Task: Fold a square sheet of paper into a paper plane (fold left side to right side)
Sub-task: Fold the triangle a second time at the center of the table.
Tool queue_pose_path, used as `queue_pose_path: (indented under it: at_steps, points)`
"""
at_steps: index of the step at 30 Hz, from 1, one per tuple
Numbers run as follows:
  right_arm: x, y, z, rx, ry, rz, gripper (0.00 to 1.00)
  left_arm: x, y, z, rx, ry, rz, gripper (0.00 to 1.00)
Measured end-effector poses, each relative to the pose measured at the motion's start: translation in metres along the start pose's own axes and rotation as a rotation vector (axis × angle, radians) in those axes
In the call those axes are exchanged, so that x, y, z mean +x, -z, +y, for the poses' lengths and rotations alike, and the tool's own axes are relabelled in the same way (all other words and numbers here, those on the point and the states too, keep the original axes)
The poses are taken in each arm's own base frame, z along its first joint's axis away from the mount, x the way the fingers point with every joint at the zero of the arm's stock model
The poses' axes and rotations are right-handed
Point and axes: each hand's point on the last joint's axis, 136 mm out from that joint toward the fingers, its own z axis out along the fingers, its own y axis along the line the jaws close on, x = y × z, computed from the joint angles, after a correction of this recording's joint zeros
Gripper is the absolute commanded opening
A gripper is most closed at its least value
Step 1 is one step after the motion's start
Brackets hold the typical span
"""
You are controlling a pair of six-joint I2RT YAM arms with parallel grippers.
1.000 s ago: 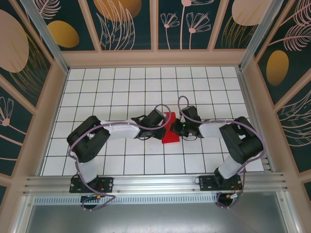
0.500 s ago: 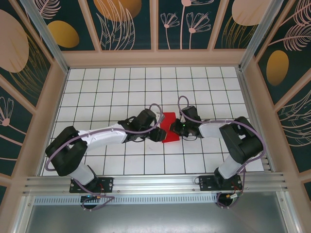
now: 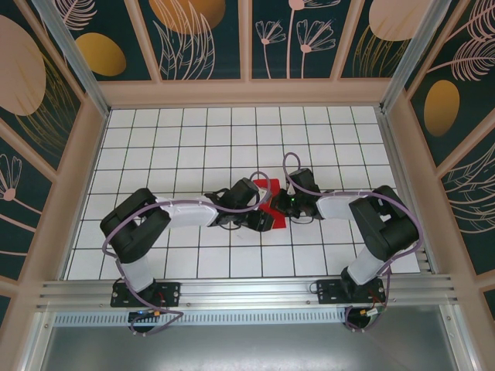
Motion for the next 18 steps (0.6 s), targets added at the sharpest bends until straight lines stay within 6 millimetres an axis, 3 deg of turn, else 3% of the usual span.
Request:
queue_pose_path:
  at_steps: [18]
  points:
    - [0.000, 0.000, 0.000, 0.009, -0.003, 0.007, 0.06, 0.015, -0.004, 0.011, -0.008, 0.014, 0.013, 0.37]
